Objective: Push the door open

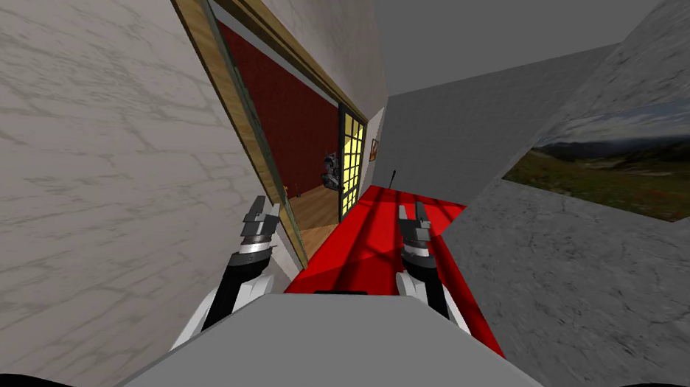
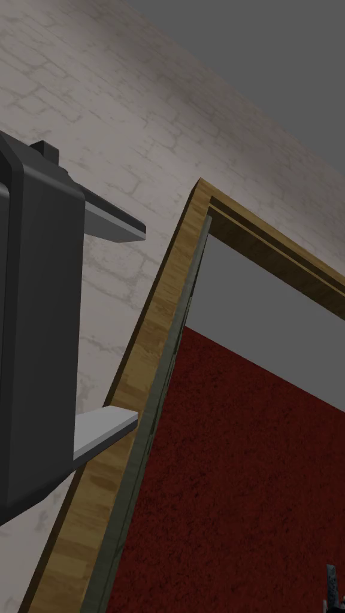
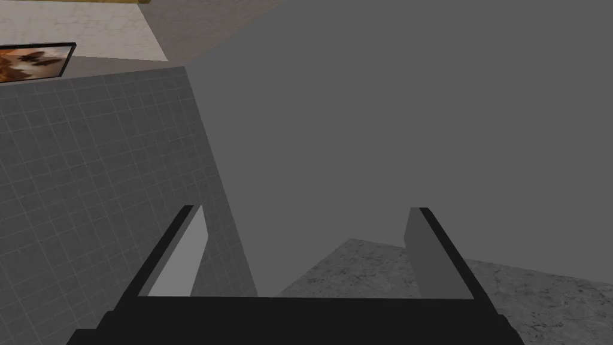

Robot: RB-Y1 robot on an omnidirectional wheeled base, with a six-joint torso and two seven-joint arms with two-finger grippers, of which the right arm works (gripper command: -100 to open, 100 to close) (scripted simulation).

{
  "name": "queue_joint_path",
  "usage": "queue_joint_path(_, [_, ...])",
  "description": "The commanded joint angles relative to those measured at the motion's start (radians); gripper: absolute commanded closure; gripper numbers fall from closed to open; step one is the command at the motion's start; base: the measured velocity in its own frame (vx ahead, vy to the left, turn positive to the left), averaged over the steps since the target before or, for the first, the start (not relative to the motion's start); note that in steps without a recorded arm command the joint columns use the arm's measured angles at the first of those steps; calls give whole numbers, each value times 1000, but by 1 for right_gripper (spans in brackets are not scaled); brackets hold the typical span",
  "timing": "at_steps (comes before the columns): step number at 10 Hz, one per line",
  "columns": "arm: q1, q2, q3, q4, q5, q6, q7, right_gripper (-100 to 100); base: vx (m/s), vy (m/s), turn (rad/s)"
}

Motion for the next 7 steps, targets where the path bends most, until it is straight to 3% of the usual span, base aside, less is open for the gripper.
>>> queue_joint_path(1, [-2, -8, -1, 19, 11, -6, 19, -100, 104, -20, 79])
queue_joint_path(7, [-12, -33, -4, 106, 61, -31, 107, -100, 195, -29, 84])
